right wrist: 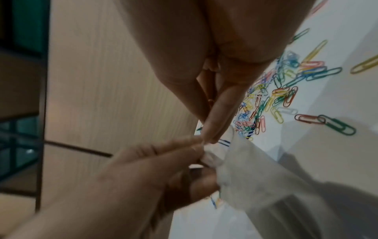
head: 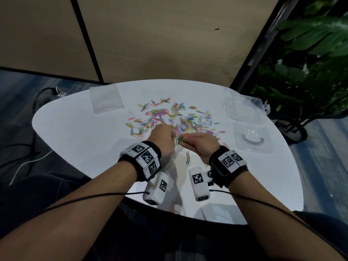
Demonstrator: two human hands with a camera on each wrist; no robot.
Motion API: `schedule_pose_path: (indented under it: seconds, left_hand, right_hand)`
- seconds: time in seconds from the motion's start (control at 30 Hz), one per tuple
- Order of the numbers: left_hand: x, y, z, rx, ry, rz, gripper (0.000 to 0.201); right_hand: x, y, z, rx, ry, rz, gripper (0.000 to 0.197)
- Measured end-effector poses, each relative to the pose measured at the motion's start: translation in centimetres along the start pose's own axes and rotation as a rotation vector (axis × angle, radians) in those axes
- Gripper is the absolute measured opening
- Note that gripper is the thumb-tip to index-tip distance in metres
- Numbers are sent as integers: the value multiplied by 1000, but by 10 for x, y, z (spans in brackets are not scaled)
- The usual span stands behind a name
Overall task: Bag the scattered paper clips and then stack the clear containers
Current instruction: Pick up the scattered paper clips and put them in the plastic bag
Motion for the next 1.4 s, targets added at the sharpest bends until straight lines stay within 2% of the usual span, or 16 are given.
schedule_pose_path:
  seconds: [0.07,0.17,0.23,0.3,0.37,0.43,0.5,0.53,0.63,0.7,0.8,0.97,1.1,1.2,1.3,1.4]
  left_hand:
    - [0,2,-2,25,-12,-7,18]
    - [0,2,-3,21,-21,-12,19]
    - [-1,1,-2,8,-19,-29,18]
    - [0,2,1,2,-11,-47,19]
    - [1,1,3,-10,-2,-60,21]
    - [2,0,6,-30,6,-67,23]
    - [2,-3,11,-38,18,-57,26]
    - [2,-4,14,-38,19,-51,26]
    - [2,-9,22,-36,18,-31,26]
    - [2,-14,25,-38,17,-31,25]
    - [3,-20,28,-38,24,-33,25]
    - [5,-25,31,-28,24,-35,28]
    - [5,-34,36,-17,27,-27,27]
    - [5,-39,38,-45,18,-25,28]
    - [4,-39,39,-65,5,-27,29]
    - [3,-37,38,-61,-6,-26,29]
  right_hand:
    - [-1,4,-4,134,60,43,14]
    - [0,-6,-10,599,150,237,10]
    - [3,-11,-19,948,89,331,18]
    - [6,-9,-28,1189,-72,316,25]
    - [8,-11,-32,1256,-200,308,28]
    - [6,-23,-22,1046,-166,298,23]
    - [-4,-29,10,837,-15,235,19]
    - [-8,-27,30,845,58,176,26]
    - [-7,7,85,973,175,-206,91]
    - [4,38,94,1132,165,-324,109]
    - [-1,65,85,1287,239,-145,102]
    - [-37,65,62,1011,389,22,83]
    - [-63,42,44,1000,448,96,75]
    - [-76,32,30,1186,369,199,75]
    - [-86,30,25,1435,278,274,51]
    - [-88,25,25,1581,268,351,35]
Point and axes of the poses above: each hand's wrist, its own x-axis away from the middle knuckle, its own z-axis out of the back of the hand, y = z × x, the point moved 5 cm from there along -x, towards the middle knuckle, and after that the axes turned 4 degrees about -x, right-handed, at the moved point
